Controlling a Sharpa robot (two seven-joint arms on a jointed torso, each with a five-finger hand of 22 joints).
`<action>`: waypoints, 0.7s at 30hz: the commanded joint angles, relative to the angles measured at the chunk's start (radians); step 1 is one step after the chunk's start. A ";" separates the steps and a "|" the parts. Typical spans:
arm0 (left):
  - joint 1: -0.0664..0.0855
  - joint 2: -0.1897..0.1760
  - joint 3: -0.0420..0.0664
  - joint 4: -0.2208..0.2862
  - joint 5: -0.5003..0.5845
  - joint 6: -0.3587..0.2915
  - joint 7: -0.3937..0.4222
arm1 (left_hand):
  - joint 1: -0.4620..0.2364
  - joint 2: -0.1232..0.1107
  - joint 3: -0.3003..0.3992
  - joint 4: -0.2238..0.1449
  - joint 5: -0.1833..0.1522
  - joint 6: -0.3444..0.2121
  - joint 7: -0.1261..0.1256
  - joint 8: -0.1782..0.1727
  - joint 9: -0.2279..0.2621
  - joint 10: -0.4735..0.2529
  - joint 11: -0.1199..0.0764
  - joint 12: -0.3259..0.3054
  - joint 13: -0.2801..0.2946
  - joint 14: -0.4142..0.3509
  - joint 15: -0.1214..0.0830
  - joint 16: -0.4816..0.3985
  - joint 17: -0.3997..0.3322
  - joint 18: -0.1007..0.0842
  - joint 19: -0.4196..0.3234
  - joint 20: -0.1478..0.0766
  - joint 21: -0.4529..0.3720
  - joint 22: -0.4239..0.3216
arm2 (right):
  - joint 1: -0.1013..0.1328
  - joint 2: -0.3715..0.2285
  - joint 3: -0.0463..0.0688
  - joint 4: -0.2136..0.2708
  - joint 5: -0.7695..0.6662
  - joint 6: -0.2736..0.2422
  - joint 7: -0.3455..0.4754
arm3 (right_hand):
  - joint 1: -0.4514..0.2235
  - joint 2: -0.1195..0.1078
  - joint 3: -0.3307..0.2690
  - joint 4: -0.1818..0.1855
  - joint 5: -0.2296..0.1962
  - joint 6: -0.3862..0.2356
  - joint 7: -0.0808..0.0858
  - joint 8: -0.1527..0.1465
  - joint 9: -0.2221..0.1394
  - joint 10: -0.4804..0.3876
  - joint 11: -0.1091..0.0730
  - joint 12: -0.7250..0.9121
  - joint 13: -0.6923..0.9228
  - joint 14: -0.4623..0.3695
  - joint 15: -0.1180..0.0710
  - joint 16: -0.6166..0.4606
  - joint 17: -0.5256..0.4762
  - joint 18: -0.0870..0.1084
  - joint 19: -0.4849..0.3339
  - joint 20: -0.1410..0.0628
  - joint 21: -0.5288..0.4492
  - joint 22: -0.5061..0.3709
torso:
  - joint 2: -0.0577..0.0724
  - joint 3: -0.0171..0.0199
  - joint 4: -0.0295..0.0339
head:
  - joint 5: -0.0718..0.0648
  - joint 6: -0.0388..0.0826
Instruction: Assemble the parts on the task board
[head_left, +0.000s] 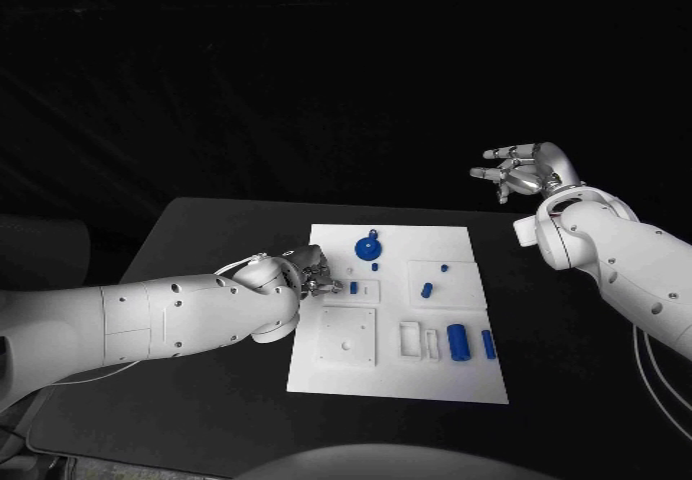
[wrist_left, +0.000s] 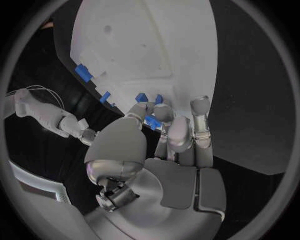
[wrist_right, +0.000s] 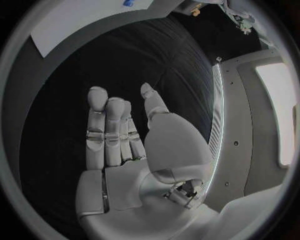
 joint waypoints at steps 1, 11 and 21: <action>-0.003 0.001 -0.002 0.002 -0.001 0.025 -0.008 | 0.013 0.000 0.102 -0.094 -0.003 0.018 -0.028 0.002 0.000 -0.005 -0.001 -0.001 0.001 -0.002 0.001 -0.001 0.002 0.008 0.005 -0.003 0.004 0.021 | 0.000 0.001 0.000 0.001 -0.007 0.016 0.003 | -0.003 0.010 0.000 -0.003 -0.007 0.007 0.001 0.000 0.001 0.000 -0.007 0.004 -0.002 -0.005 -0.004 0.006 -0.002 0.012 0.003 -0.002 0.004 0.034 | 0.000 0.0004 0.0000 | 0.000 -0.001; -0.003 0.001 -0.002 0.002 -0.003 0.055 -0.027 | 0.014 0.000 0.102 -0.094 -0.004 0.017 -0.028 0.002 0.000 -0.005 -0.001 0.000 0.002 -0.003 0.000 -0.001 0.001 0.008 0.005 -0.003 0.007 0.022 | 0.000 0.001 0.000 0.001 -0.007 0.019 0.003 | -0.005 0.011 -0.001 -0.003 -0.007 0.006 0.001 0.000 0.001 0.000 -0.007 0.004 -0.002 -0.005 -0.004 0.006 -0.002 0.012 0.002 -0.002 0.004 0.034 | 0.000 0.0009 -0.0002 | 0.001 -0.002; -0.003 0.004 -0.002 0.001 -0.015 0.070 -0.038 | 0.014 0.000 0.102 -0.094 -0.006 0.015 -0.028 0.004 0.000 -0.007 -0.001 0.001 0.004 -0.004 0.000 0.000 0.001 0.008 0.005 -0.003 0.010 0.023 | 0.000 0.001 0.000 0.001 -0.007 0.021 0.004 | -0.008 0.011 -0.002 0.000 -0.004 0.007 0.001 0.000 0.001 0.001 -0.007 0.004 -0.002 -0.005 -0.004 0.006 -0.002 0.012 0.002 -0.002 0.003 0.034 | 0.000 0.0010 -0.0004 | -0.001 -0.006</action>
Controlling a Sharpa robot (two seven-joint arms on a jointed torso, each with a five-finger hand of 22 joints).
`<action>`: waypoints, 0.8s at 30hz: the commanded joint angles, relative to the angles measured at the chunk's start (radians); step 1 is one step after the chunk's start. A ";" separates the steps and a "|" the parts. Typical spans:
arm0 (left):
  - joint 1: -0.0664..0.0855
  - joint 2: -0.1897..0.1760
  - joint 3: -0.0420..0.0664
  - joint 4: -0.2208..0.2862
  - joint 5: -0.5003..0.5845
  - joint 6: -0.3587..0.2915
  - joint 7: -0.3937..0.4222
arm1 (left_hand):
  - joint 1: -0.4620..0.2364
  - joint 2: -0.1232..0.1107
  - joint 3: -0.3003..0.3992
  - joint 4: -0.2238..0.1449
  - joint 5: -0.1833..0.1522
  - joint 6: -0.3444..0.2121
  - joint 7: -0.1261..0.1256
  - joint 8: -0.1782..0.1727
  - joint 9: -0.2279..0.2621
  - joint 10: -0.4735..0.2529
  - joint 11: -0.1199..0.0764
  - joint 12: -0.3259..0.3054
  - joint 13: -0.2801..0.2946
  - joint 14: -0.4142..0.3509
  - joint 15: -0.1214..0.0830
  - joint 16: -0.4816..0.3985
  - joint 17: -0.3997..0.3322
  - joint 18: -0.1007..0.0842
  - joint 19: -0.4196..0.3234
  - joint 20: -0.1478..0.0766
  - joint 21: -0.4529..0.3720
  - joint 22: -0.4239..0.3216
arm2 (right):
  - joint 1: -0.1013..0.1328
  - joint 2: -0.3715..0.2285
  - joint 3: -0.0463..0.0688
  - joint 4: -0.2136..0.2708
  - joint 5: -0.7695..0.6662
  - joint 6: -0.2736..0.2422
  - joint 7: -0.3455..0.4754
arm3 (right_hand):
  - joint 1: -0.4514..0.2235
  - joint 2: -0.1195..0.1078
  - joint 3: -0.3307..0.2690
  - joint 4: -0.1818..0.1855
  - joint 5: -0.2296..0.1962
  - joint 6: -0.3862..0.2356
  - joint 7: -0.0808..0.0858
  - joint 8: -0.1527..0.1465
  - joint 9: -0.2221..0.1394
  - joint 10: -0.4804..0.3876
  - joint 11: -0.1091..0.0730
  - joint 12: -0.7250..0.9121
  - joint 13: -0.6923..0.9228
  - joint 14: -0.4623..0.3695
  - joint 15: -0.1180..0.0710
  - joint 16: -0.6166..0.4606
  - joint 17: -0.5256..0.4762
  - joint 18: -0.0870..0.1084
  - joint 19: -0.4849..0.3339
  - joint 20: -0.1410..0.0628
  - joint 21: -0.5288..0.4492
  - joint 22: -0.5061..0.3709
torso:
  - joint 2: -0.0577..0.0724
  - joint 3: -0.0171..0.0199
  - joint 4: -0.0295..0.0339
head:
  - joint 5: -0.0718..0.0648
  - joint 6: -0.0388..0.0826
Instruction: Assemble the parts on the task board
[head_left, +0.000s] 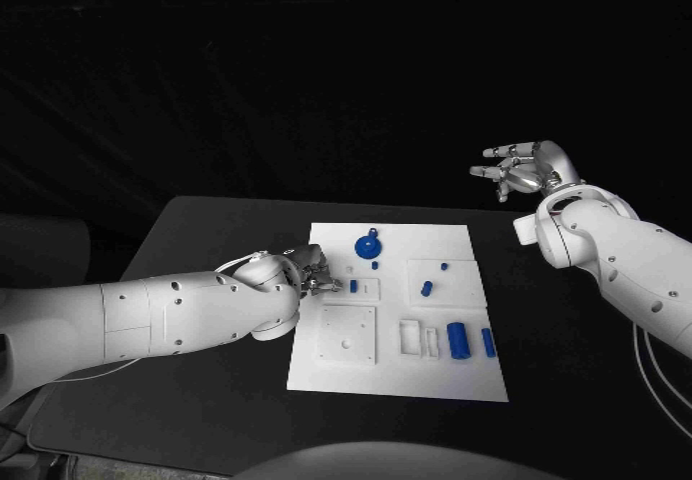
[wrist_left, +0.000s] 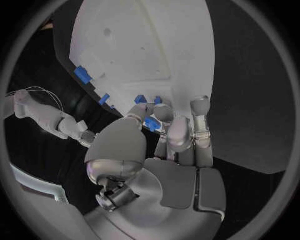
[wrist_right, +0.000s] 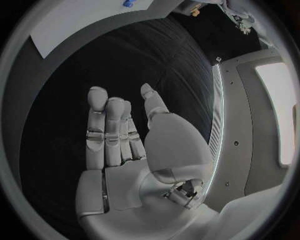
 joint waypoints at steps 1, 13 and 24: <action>-0.004 0.003 -0.004 0.000 -0.007 0.044 -0.020 | 0.014 0.000 0.100 -0.097 -0.003 0.018 -0.024 0.006 0.000 -0.006 0.001 0.001 0.001 -0.004 0.000 0.000 0.001 0.008 0.005 -0.003 0.003 0.023 | 0.000 0.001 0.000 0.001 -0.007 0.015 0.005 | -0.004 0.007 -0.002 0.000 -0.003 0.006 0.001 0.000 0.001 0.001 -0.007 0.004 -0.001 -0.005 -0.004 0.006 -0.002 0.012 0.003 -0.002 0.004 0.034 | 0.001 0.0000 -0.0001 | -0.001 0.000; -0.004 0.012 -0.004 -0.003 -0.008 0.043 -0.017 | 0.012 -0.002 0.095 -0.094 -0.011 0.021 -0.026 0.007 -0.001 -0.004 0.000 0.002 0.002 -0.004 0.000 0.001 0.002 0.008 0.005 -0.003 0.004 0.023 | 0.000 0.003 0.000 -0.001 -0.007 0.017 0.005 | -0.005 0.007 -0.001 0.002 -0.002 0.004 0.001 0.000 0.001 0.000 -0.007 0.004 -0.001 -0.005 -0.004 0.006 -0.002 0.012 0.002 -0.002 0.002 0.034 | 0.000 0.0000 0.0000 | 0.000 -0.002; -0.004 0.020 -0.004 -0.007 -0.003 0.070 -0.020 | 0.014 -0.005 0.091 -0.088 -0.026 0.021 -0.028 0.010 0.002 -0.004 0.000 0.000 0.000 -0.004 -0.001 0.000 0.001 0.006 0.005 -0.004 0.001 0.022 | 0.000 0.003 0.000 0.000 -0.007 0.020 0.004 | -0.005 0.008 -0.001 0.005 -0.002 0.002 0.001 0.000 0.001 0.000 -0.007 0.004 -0.001 -0.005 -0.004 0.006 -0.002 0.012 0.002 -0.002 0.002 0.034 | 0.001 -0.0002 -0.0001 | -0.003 -0.007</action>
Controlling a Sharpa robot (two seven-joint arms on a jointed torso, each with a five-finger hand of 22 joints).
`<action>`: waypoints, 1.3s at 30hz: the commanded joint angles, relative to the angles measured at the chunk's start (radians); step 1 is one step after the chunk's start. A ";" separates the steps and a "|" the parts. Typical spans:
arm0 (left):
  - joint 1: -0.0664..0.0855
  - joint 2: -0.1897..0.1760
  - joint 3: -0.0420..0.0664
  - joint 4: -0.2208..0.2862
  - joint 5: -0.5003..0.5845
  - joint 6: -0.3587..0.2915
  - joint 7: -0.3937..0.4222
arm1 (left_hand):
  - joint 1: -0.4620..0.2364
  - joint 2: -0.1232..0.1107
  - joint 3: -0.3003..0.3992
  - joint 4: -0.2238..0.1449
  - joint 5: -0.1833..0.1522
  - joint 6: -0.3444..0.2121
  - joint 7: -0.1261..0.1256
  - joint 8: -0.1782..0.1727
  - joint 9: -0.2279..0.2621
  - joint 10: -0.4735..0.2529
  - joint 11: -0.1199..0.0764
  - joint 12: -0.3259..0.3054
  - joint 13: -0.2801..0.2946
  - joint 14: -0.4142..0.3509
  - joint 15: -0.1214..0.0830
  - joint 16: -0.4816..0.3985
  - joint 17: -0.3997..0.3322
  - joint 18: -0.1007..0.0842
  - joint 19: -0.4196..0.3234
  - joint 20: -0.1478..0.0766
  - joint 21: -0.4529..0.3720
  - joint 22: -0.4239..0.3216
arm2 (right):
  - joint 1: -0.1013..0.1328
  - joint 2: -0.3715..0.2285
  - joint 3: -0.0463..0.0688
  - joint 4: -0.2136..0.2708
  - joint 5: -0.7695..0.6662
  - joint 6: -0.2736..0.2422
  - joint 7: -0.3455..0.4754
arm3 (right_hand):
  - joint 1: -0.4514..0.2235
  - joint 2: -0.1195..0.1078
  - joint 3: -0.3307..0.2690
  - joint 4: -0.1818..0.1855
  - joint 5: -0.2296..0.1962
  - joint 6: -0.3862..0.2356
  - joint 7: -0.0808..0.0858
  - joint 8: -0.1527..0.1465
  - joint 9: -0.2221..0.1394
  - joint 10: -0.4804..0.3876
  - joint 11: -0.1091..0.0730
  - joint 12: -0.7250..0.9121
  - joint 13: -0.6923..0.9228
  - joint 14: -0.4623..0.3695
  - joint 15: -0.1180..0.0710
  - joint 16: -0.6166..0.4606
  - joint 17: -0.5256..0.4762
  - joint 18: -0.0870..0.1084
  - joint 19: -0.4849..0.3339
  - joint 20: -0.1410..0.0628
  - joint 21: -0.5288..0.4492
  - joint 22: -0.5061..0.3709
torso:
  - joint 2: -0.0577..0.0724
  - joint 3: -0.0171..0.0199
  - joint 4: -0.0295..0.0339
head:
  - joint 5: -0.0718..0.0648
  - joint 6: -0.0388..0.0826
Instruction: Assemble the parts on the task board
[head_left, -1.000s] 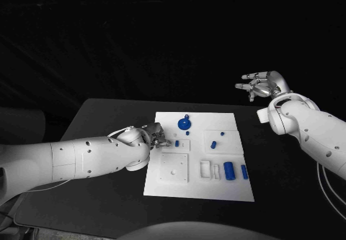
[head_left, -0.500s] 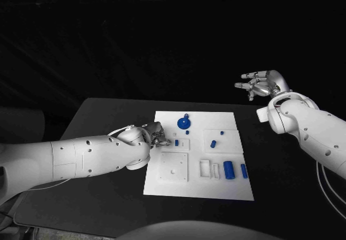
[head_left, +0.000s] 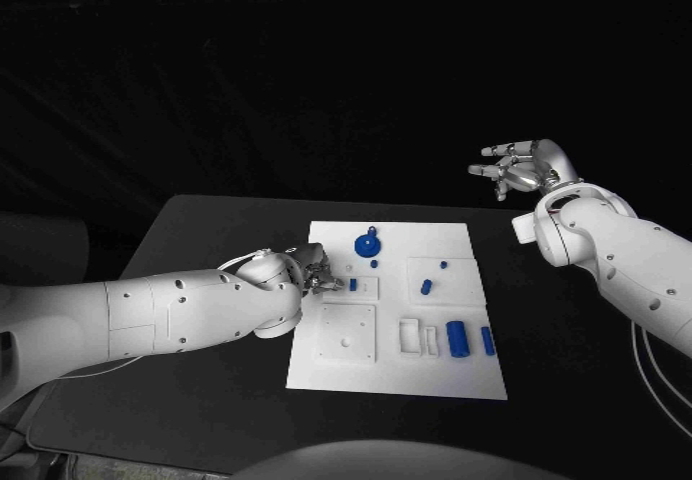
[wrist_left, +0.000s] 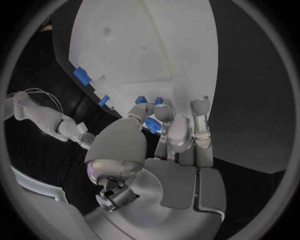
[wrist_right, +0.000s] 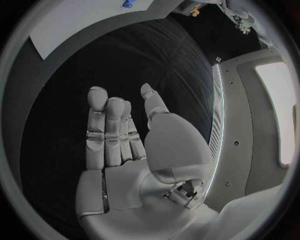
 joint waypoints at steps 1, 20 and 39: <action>-0.006 0.005 -0.004 0.002 0.007 0.062 -0.008 | 0.010 -0.001 0.090 -0.087 -0.005 0.020 -0.028 0.001 0.001 -0.005 0.000 0.000 -0.001 -0.005 0.000 0.000 -0.002 0.006 0.004 -0.004 0.000 0.021 | 0.000 0.000 0.000 0.001 -0.007 0.016 0.004 | -0.005 0.008 -0.001 0.005 -0.002 0.002 0.001 0.000 0.001 0.000 -0.007 0.004 -0.001 -0.005 -0.004 0.006 -0.001 0.013 0.002 -0.002 0.002 0.034 | 0.000 -0.0001 0.0005 | -0.001 -0.003; -0.005 0.016 -0.004 -0.019 0.011 0.092 -0.010 | 0.020 -0.001 0.084 -0.073 -0.031 0.014 -0.026 -0.003 -0.003 -0.012 0.002 -0.001 -0.004 -0.010 0.001 -0.005 -0.012 0.005 0.000 -0.003 -0.012 0.019 | 0.000 0.000 0.000 0.004 -0.006 0.020 0.003 | -0.005 0.007 -0.001 0.006 -0.002 0.001 0.001 0.000 0.001 0.000 -0.006 0.004 -0.002 -0.006 -0.004 0.006 -0.001 0.013 0.002 -0.002 -0.002 0.033 | 0.000 -0.0002 0.0002 | -0.003 -0.004; -0.005 0.019 -0.004 -0.029 0.012 0.079 -0.003 | 0.030 -0.020 0.058 -0.022 -0.034 0.005 -0.023 -0.038 -0.029 -0.020 0.002 -0.003 -0.011 -0.013 -0.001 -0.012 -0.026 0.001 0.003 -0.006 -0.025 0.017 | 0.000 -0.001 0.000 0.005 -0.006 0.024 0.001 | -0.006 0.008 -0.001 0.010 -0.002 -0.003 0.002 0.000 0.001 -0.001 -0.006 0.003 -0.002 -0.007 -0.003 0.005 -0.002 0.013 0.001 -0.001 -0.005 0.033 | 0.000 -0.0005 0.0008 | -0.006 -0.003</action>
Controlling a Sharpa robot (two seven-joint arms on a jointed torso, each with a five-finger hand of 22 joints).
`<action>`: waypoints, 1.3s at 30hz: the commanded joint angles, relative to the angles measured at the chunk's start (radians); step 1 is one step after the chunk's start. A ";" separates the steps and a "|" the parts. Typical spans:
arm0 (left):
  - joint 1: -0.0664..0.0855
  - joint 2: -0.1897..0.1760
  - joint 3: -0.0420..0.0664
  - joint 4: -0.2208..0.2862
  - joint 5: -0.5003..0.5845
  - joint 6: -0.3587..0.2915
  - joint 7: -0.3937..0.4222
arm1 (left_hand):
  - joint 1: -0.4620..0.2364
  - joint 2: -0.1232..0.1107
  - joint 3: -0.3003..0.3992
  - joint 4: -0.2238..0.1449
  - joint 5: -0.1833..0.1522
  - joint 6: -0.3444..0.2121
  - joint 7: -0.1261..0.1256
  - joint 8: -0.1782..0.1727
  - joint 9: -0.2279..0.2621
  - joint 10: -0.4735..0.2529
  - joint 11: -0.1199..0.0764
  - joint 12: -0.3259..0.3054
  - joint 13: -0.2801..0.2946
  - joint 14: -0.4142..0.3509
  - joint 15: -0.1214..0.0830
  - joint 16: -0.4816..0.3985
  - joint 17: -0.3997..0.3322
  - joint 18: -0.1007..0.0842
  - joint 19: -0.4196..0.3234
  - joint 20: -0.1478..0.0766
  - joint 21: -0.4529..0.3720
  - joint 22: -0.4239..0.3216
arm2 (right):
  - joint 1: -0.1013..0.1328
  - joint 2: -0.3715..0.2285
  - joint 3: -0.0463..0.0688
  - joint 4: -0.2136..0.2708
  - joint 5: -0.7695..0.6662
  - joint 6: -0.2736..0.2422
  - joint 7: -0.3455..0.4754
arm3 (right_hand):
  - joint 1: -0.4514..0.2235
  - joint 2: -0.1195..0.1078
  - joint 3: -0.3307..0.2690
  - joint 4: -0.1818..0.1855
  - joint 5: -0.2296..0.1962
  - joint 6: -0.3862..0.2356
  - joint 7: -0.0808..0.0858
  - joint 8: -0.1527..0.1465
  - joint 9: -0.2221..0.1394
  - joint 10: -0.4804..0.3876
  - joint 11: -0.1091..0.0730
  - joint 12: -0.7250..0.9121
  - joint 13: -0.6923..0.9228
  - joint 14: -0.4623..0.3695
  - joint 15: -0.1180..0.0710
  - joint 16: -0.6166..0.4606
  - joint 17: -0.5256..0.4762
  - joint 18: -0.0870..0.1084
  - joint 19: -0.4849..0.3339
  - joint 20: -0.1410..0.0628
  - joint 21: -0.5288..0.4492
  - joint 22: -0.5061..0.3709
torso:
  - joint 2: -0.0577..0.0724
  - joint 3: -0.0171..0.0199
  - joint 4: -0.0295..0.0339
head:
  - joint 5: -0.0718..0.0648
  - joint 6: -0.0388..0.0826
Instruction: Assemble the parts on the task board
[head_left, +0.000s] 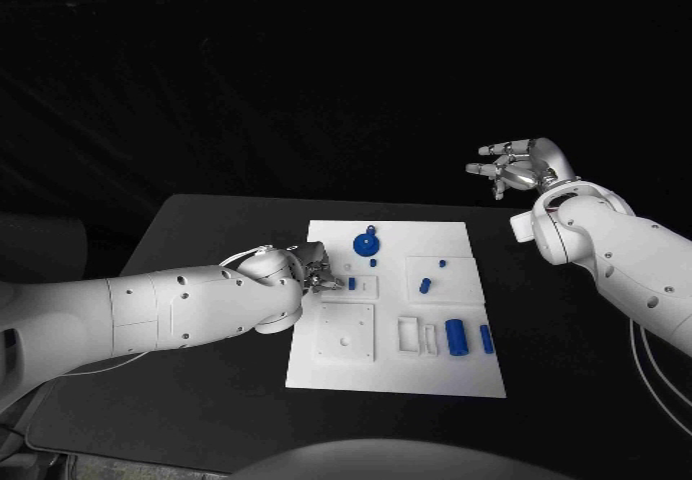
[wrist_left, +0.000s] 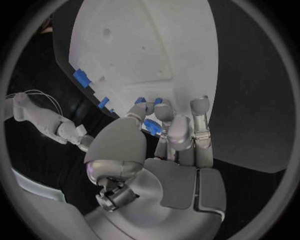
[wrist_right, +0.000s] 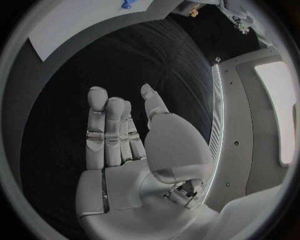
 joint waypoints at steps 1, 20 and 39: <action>-0.010 0.003 -0.007 -0.006 0.011 0.035 -0.004 | 0.016 -0.007 0.037 -0.032 -0.002 0.010 -0.017 -0.043 -0.044 -0.008 -0.001 -0.003 -0.002 -0.005 -0.002 -0.004 -0.001 0.000 0.004 -0.007 -0.006 0.018 | 0.000 0.000 0.000 0.001 -0.006 0.016 0.003 | -0.002 0.004 -0.001 0.004 -0.002 -0.003 0.002 0.000 0.001 -0.001 -0.006 0.003 -0.001 -0.007 -0.003 0.005 -0.001 0.013 0.001 -0.001 -0.005 0.033 | 0.000 -0.0003 -0.0001 | -0.001 0.000; -0.010 0.001 -0.007 -0.008 0.015 0.031 -0.004 | 0.062 -0.063 -0.046 0.085 -0.088 0.029 -0.028 -0.059 -0.152 -0.013 -0.005 0.000 -0.005 -0.007 -0.009 -0.008 -0.005 -0.011 0.014 -0.015 -0.023 0.019 | 0.000 0.002 0.000 -0.002 -0.006 0.029 -0.003 | 0.002 -0.002 0.001 0.006 -0.004 -0.028 0.004 -0.002 0.000 -0.004 -0.004 0.002 -0.002 -0.009 -0.002 0.004 -0.002 0.014 -0.001 0.000 -0.018 0.031 | 0.000 0.0002 0.0000 | 0.000 -0.002; -0.010 0.000 -0.007 -0.009 0.018 0.023 -0.006 | 0.103 -0.107 -0.101 0.234 -0.105 0.031 -0.025 -0.062 -0.176 -0.022 -0.005 0.001 -0.010 -0.010 -0.008 -0.015 -0.014 -0.012 0.014 -0.015 -0.034 0.018 | 0.000 0.002 0.000 -0.004 -0.007 0.031 -0.004 | 0.001 -0.003 0.002 0.008 -0.003 -0.029 0.004 -0.001 0.000 -0.004 -0.004 0.002 -0.002 -0.009 -0.002 0.004 -0.002 0.015 -0.001 0.000 -0.019 0.030 | -0.001 0.0003 -0.0004 | -0.001 -0.003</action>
